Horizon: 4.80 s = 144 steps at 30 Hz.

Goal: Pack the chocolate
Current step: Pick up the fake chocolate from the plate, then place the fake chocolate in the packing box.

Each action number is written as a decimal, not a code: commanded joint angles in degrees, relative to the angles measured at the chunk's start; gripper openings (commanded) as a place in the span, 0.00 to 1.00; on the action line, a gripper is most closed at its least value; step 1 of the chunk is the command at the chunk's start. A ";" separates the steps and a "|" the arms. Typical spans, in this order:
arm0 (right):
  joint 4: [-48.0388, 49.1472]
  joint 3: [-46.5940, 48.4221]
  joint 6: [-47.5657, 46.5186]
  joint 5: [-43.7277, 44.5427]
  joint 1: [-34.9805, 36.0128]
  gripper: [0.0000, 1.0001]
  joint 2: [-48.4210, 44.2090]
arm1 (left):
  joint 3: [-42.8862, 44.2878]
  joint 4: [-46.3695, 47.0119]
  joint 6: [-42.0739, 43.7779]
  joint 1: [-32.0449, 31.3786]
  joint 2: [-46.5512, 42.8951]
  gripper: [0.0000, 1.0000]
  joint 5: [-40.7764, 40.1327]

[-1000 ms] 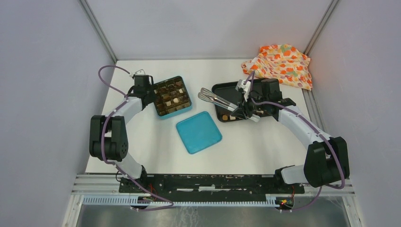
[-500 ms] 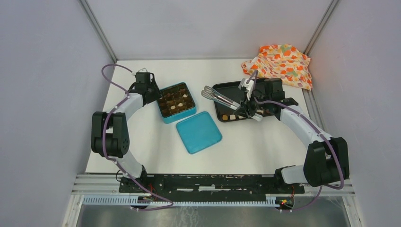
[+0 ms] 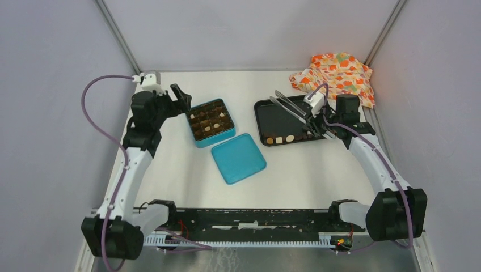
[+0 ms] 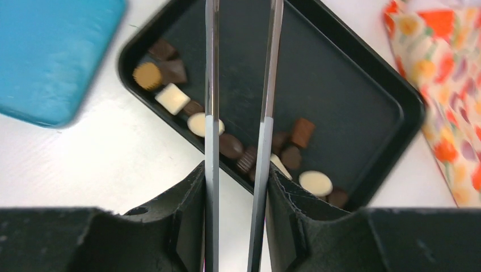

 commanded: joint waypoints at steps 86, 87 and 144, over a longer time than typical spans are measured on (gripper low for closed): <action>-23.15 13.93 -13.64 8.22 -18.62 0.10 16.06 | -6.48 -4.01 10.58 -7.06 -10.02 0.94 -1.20; -23.01 14.20 -13.47 7.63 -18.56 0.10 15.75 | -6.49 -4.02 10.61 -7.12 -10.03 0.94 -1.20; -32.22 49.47 -21.26 24.32 30.92 0.29 37.30 | -6.89 -3.67 10.83 -7.18 -10.97 0.94 -1.99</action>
